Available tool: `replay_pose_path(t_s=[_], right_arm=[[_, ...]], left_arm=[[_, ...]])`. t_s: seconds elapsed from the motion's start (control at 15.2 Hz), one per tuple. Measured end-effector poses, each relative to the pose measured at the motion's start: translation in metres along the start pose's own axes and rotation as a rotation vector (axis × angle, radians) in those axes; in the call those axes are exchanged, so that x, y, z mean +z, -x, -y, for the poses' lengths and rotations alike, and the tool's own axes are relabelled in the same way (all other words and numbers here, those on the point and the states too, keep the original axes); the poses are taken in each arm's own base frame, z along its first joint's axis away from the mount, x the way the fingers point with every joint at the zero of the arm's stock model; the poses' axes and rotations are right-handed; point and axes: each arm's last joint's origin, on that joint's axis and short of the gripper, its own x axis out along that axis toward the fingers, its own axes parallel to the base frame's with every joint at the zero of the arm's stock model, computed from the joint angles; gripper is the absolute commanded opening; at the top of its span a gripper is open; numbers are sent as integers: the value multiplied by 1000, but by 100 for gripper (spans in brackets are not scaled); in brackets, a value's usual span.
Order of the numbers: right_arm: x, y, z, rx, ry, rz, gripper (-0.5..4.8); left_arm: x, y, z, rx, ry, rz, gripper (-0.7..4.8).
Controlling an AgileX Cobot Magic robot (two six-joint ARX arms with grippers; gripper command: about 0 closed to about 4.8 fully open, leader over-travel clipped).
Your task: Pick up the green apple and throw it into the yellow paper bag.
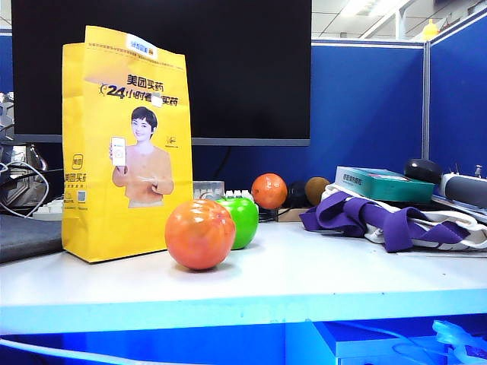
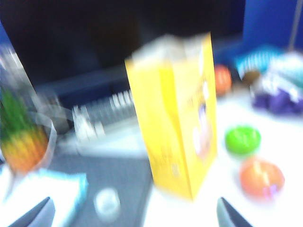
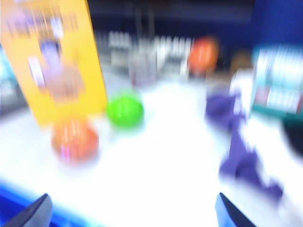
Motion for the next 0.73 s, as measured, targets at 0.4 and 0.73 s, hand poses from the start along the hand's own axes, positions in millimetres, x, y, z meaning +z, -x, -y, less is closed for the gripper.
replay_pose_path(t_s=[0.4,0.73], right_arm=[[-38,4,1,-11,-38,-353,479],[-71,-7,3,-11,-42,-393,479]], left_arm=[[-3,0,0,-5,0,-28,479],[-25,-12,5,-10,-1,-51,479]])
